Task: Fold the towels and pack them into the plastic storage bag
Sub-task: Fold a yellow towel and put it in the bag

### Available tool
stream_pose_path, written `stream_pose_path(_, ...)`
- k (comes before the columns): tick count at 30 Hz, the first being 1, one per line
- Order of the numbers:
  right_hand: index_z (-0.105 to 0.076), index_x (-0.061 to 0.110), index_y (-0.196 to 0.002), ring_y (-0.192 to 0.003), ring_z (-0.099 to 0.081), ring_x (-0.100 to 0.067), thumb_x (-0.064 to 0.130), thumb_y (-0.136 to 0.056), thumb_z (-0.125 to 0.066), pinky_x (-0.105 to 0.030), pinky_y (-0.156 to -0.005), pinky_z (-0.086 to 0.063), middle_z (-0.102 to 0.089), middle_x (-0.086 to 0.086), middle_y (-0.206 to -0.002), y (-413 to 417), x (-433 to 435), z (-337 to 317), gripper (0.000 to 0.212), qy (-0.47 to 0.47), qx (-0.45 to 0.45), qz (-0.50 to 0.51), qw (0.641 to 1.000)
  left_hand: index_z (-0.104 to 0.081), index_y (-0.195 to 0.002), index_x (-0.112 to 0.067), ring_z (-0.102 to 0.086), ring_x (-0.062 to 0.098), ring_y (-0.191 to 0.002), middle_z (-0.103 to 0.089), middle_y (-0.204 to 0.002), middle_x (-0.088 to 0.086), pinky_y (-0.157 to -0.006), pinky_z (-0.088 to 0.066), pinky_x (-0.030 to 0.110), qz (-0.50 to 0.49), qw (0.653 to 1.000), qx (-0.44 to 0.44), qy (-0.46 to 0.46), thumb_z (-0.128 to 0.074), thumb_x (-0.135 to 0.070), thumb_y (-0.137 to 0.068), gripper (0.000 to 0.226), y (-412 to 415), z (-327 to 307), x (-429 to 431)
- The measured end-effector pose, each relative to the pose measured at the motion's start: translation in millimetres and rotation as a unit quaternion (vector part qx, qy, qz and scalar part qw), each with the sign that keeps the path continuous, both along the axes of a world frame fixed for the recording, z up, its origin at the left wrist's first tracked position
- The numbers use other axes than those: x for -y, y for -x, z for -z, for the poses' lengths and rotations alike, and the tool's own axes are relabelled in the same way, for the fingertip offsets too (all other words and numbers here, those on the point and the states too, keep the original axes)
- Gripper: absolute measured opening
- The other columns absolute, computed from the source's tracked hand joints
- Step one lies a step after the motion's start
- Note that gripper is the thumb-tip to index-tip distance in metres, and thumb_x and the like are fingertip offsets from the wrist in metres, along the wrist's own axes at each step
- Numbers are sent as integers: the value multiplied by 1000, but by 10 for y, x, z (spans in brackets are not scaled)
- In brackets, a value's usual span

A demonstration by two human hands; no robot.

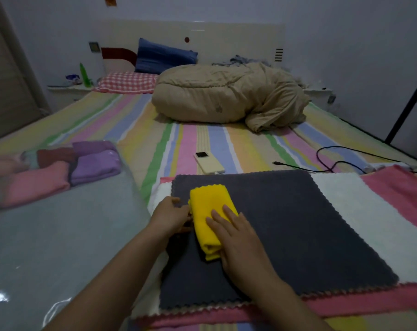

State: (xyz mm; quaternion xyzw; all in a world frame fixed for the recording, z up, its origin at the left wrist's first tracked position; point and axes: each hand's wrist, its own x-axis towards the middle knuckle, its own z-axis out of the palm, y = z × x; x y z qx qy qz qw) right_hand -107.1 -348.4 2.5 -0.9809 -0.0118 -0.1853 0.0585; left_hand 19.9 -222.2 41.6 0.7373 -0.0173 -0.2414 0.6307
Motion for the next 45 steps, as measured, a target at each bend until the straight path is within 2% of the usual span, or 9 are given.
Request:
stream_pose_path(4, -49, 20, -138, -144, -27, -23, 16, -76, -29, -51, -110, -33, -41, 5, -150, 34, 105, 84, 66, -77, -8, -36, 996, -44, -81, -12, -67, 33, -90, -54, -95, 17, -66, -60, 44, 15, 998, 25, -53, -71, -29, -85, 32, -18, 18, 38)
stream_pose_path(10, -54, 32, -132, -143, -11, 5, 46, -80, -35, -18, -113, -20, -34, 22, -149, 57, 109, -87, 57, -305, -27, -55, 950, -60, -92, 0, -62, 22, -81, -62, -84, 10, -65, -57, 32, 44, 999, -23, -20, -76, -18, -81, 26, -38, -3, 141)
stream_pose_path(15, -44, 33, -128, -121, -49, -8, 46, -82, -64, -25, -92, -47, -47, 8, -135, -15, -8, -424, 51, -585, 94, 103, 799, -64, -103, -9, -64, 13, -60, -68, -86, 9, -50, -48, 22, 97, 994, -16, 45, -67, -14, -87, 18, -41, -358, 34)
stream_pose_path(20, -55, 24, -125, -102, -68, -21, 39, -69, -69, -41, -82, -55, -69, 2, -117, -89, -485, -708, 60, -808, -54, 35, 586, -68, -110, -19, -66, 25, -100, -72, -109, 3, -87, -54, 43, 188, 980, 47, 49, -71, -18, -83, 27, 33, -819, -486)
stream_pose_path(24, -63, 21, -109, -95, -71, -24, 24, -73, -67, -40, -75, -56, -74, -3, -105, -82, -972, -765, 36, -846, -72, -29, 527, -66, -109, -28, -67, 10, -92, -69, -107, -4, -64, -55, 24, 155, 973, 172, 17, -67, -37, -81, 30, 171, -890, -1072)
stream_pose_path(28, -64, 14, -110, -97, -70, -27, 20, -71, -68, -44, -81, -55, -73, -9, -105, -62, -1301, -710, 40, -858, -87, -23, 505, -62, -98, -26, -66, 7, -84, -67, -96, -10, -65, -54, 28, 71, 917, 374, -117, -68, -52, -79, 33, 271, -489, -1936)
stream_pose_path(31, -63, 14, -111, -89, -72, -25, 19, -73, -68, -40, -70, -58, -74, -9, -101, -39, -1498, -641, 38, -846, -111, -5, 522, -53, -107, -34, -57, 8, -95, -57, -106, -14, -78, -47, 29, 245, 769, 453, -378, -51, -91, -52, 79, 437, -15, -2517)
stream_pose_path(34, -62, 19, -115, -93, -70, -32, 24, -70, -73, -50, -77, -55, -73, -11, -104, -9, -1676, -573, 46, -839, -148, 23, 523, -53, -106, -31, -56, 17, -93, -55, -109, -8, -74, -43, 30, 282, 673, 507, -459, -61, -76, -51, 72, 534, 303, -2860)
stream_pose_path(45, -62, 21, -107, -94, -69, -24, 21, -73, -74, -40, -76, -55, -74, -2, -100, 231, -1968, -595, 36, -755, -235, -30, 611, -70, -84, -37, -63, -4, -75, -69, -83, -22, -71, -54, 32, 171, 841, 404, -316, -51, -68, -71, 39, 403, 160, -3134)
